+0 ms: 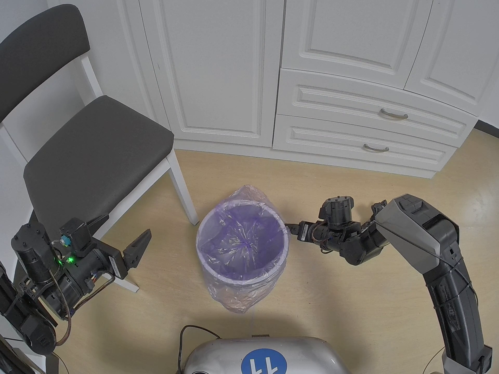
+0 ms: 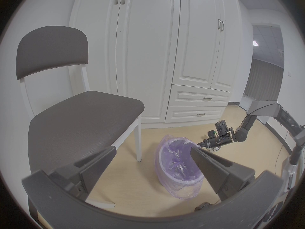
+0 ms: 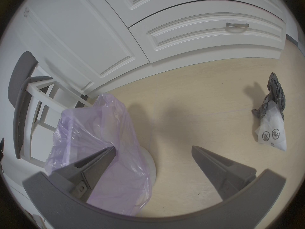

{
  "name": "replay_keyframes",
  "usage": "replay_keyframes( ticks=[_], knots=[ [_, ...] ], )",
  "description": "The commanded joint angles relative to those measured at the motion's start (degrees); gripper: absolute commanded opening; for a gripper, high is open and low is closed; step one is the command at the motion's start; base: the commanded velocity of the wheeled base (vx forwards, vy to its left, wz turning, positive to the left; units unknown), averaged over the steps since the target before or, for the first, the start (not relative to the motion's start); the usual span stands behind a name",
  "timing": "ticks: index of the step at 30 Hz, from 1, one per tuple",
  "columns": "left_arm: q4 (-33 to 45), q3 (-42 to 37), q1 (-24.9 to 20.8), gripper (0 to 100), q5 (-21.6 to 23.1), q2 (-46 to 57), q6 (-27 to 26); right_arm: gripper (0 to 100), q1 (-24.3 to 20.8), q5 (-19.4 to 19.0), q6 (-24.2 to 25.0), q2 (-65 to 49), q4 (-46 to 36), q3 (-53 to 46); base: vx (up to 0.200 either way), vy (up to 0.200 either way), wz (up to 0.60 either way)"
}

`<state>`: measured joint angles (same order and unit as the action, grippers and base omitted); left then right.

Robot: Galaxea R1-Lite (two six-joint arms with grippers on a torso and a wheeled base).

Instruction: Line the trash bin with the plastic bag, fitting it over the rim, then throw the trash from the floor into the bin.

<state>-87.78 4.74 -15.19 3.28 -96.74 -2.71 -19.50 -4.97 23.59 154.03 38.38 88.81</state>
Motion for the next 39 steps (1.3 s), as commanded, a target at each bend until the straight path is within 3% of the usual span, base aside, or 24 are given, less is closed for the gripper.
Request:
replay_keyframes(
  ticks=[1, 17, 25, 31, 34, 39],
  knots=[
    [0.0, 0.0, 0.0, 100, 0.1, -0.6, 0.0, 100, -0.8, 0.0, 0.0, 0.6, 0.1, -0.2, 0.0, 0.0, 0.0],
    [-0.1, -0.1, -0.4, 100, 0.0, -0.8, 0.9, 100, -0.8, 0.0, 0.1, 0.8, 0.8, -0.7, 0.0, 0.0, 0.0],
    [-0.1, 0.2, -0.3, 100, 0.1, 0.0, 1.2, 100, 1.5, 0.1, -2.6, -11.4, -0.1, -8.4, 0.0, 0.0, 0.0],
    [-0.1, 0.4, -0.2, 100, 0.1, 0.0, 1.2, 100, 2.7, -2.1, -2.7, -20.8, -0.3, -13.7, 0.0, 0.0, 0.0],
    [-0.1, 0.3, -0.2, 100, 0.1, 0.1, 1.2, 100, 2.8, -3.0, -2.5, -20.4, -0.1, -13.8, 0.0, 0.0, 0.0],
    [-0.1, 0.2, -0.2, 100, 0.1, 0.2, 1.2, 100, 2.5, -2.1, -1.9, -8.5, 0.6, -6.1, 0.0, 0.0, 0.0]
  ],
)
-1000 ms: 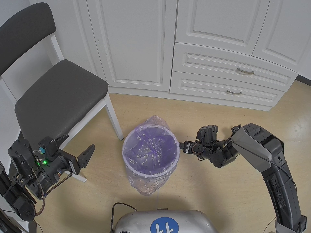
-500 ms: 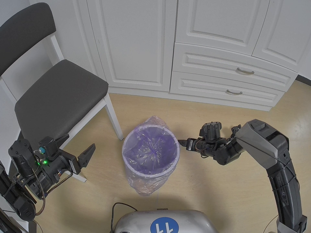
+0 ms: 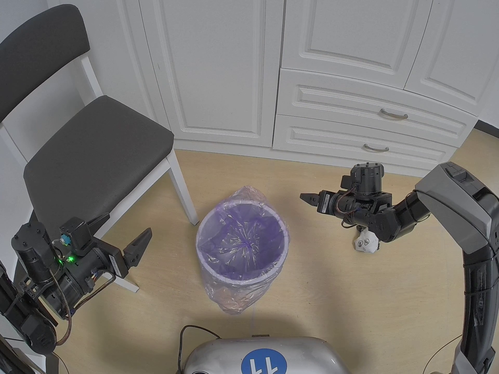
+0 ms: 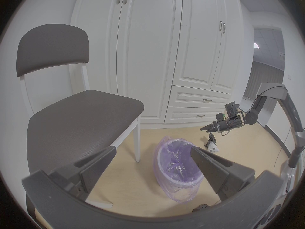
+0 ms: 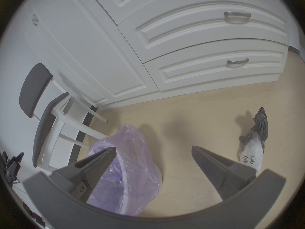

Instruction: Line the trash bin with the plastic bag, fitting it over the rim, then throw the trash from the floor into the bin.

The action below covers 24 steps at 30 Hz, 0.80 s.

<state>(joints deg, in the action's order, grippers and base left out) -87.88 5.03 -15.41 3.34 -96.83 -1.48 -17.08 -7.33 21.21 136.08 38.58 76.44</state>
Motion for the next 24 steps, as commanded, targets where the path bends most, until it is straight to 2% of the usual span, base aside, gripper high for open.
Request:
replay_keyframes(
  ticks=[1, 3, 8, 15, 20, 24],
  knots=[
    [0.0, -0.1, 0.0, 100, 0.0, 0.2, 0.0, 100, 0.0, 0.2, 0.5, 9.5, 0.4, 6.3, 0.0, 0.0, 0.0],
    [0.0, 0.0, 0.1, 100, 0.0, 0.2, 0.0, 100, -0.1, 2.5, 0.9, 15.7, 0.1, 11.3, 0.0, 0.0, 0.0],
    [0.0, 0.0, 0.1, 100, -0.1, -0.3, 0.0, 100, -1.3, 5.7, 1.4, 21.4, -0.3, 16.3, 0.0, 0.0, 0.0],
    [0.0, 0.0, 0.0, 100, -0.1, -0.4, 0.0, 100, -2.7, 5.7, 1.2, 21.9, -0.8, 15.9, 0.0, 0.0, 0.0],
    [0.0, -0.1, 0.0, 100, -0.1, -0.3, 0.0, 100, -3.7, 5.7, 0.7, 22.0, -7.8, 17.1, 0.0, 0.0, 0.0],
    [0.0, -0.1, 0.0, 100, -0.1, -0.5, 0.0, 100, -4.3, 5.7, 0.4, 22.9, -8.3, 18.0, 0.0, 0.0, 0.0]
  ],
)
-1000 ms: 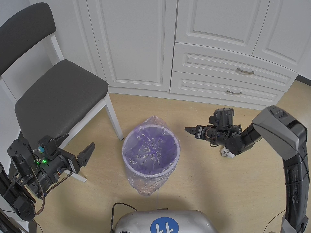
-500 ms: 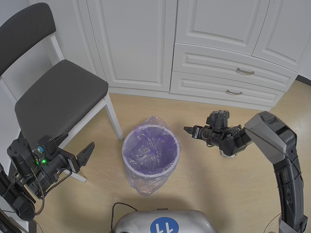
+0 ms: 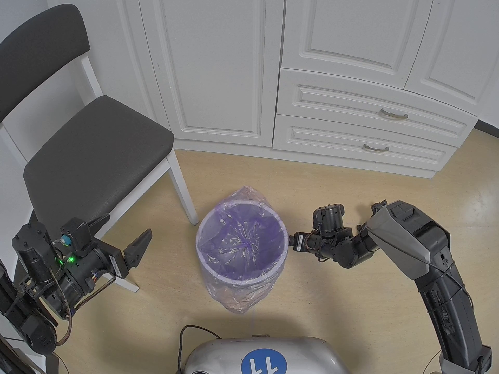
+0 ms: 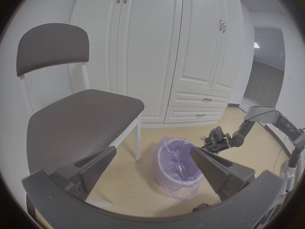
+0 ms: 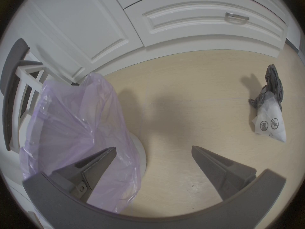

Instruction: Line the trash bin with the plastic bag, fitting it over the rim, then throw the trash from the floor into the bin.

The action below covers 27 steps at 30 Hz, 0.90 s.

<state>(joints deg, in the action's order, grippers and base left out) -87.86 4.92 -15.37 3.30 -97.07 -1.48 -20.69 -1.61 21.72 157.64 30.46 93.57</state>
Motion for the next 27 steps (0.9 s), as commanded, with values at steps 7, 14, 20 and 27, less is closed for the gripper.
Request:
replay_keyframes(
  ticks=[7, 14, 20, 27],
  knots=[
    [0.0, -0.1, -0.1, 100, -0.1, -0.6, 0.0, 100, -0.8, -0.1, -0.4, 1.0, 0.0, 0.5, 0.0, 0.0, 0.0],
    [0.0, -0.4, -0.6, 100, -0.1, -1.8, 0.0, 100, -0.9, -0.1, -0.5, 0.5, 0.0, -0.3, 0.0, 0.0, 0.0],
    [0.0, -0.4, -0.7, 100, -0.1, -1.9, 0.0, 100, -1.5, 0.0, -0.5, 0.1, -0.2, -0.5, 0.0, 0.0, 0.0],
    [0.0, -0.7, -1.0, 100, -0.1, -1.7, -0.1, 100, 0.3, 0.3, -3.4, -7.2, -0.3, -7.8, 0.0, 0.0, 0.0]
  ],
)
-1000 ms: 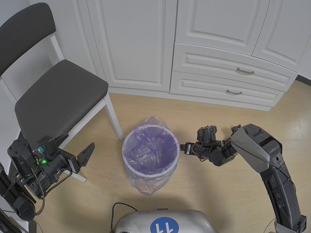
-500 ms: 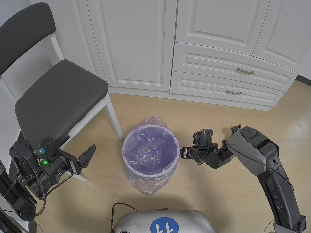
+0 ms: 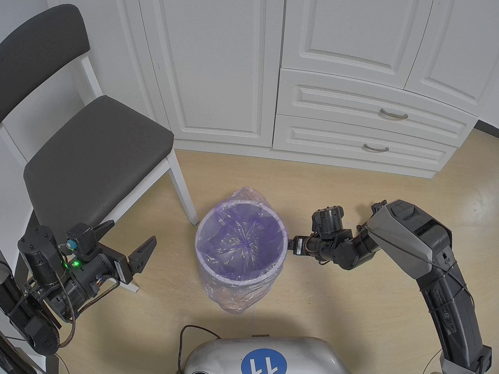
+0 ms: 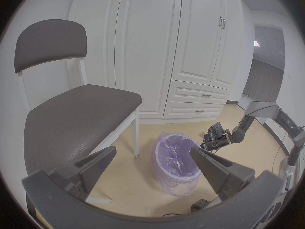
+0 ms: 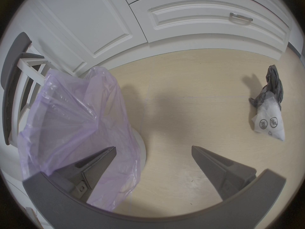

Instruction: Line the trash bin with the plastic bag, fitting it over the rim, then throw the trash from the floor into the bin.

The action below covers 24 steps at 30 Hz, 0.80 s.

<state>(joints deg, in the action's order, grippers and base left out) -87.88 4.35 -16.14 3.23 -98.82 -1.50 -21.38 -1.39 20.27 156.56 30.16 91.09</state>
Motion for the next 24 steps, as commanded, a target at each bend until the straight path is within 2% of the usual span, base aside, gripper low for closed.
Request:
replay_keyframes(
  ticks=[1, 5, 9, 13, 17, 24],
  knots=[
    [0.0, -0.2, -0.3, 100, 0.0, 0.1, -0.1, 100, 1.2, 0.2, -3.0, -7.3, 0.0, -6.4, 0.0, 0.0, 0.0],
    [0.0, -0.7, -0.8, 100, 0.0, 0.7, -0.3, 100, 2.5, 3.1, -9.7, -14.3, 0.0, -13.2, 0.0, 0.0, 0.0],
    [0.0, -1.1, -1.3, 100, 0.1, 0.8, -1.0, 100, 3.3, 4.6, -12.8, -22.4, 0.2, -21.2, 0.0, 0.0, 0.0],
    [0.0, -1.4, -1.2, 100, 0.0, 0.7, -1.9, 100, 3.6, 4.6, -13.7, -28.6, 0.3, -27.5, 0.0, 0.0, 0.0],
    [0.0, -1.5, -0.9, 100, 0.0, 0.8, -2.2, 100, 4.6, 4.6, -13.8, -37.0, 1.1, -37.8, 0.0, 0.0, 0.0],
    [0.0, -1.7, -1.0, 100, 0.0, 0.5, -2.5, 100, 5.0, 4.6, -14.1, -43.0, 4.9, -45.0, 0.0, 0.0, 0.0]
  ],
)
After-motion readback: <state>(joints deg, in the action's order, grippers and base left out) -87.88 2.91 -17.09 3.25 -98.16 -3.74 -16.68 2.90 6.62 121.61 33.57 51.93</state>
